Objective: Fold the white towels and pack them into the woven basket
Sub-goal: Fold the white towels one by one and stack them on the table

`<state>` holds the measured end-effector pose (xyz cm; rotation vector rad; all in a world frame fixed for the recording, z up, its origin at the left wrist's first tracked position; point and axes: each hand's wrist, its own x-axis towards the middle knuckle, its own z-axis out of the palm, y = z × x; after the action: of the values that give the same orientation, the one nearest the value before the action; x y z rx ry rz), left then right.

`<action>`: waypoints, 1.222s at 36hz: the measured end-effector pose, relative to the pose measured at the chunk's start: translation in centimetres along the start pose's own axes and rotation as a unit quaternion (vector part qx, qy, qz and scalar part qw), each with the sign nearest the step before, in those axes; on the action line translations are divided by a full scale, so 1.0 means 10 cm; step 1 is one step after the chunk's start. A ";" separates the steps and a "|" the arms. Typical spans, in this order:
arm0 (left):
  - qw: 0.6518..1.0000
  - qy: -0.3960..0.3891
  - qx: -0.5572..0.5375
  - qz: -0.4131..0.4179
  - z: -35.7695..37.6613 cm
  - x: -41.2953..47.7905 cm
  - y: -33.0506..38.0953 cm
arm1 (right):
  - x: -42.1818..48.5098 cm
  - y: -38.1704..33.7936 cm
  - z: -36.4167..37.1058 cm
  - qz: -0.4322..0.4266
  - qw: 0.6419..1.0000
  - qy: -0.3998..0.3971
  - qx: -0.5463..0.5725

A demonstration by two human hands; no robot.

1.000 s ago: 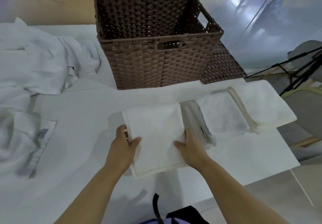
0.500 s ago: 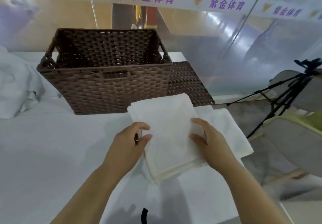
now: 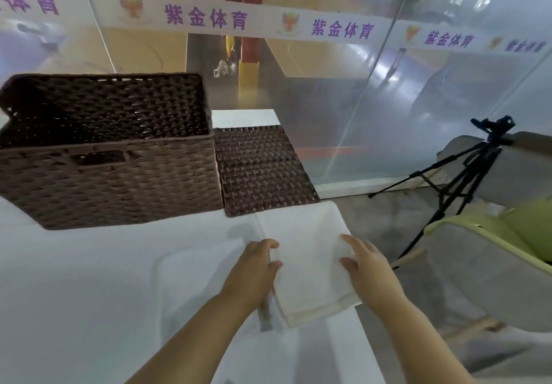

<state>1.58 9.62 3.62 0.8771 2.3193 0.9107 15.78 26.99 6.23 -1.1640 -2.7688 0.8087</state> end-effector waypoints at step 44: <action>0.911 0.063 0.232 -0.335 -2.54 -1.57 -2.27 | 0.52 -3.54 1.31 -0.418 0.780 -0.298 -0.357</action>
<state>-12.69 -24.90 7.00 0.1250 2.7146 0.1242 -14.18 3.93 10.84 0.5865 -3.6592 -0.0383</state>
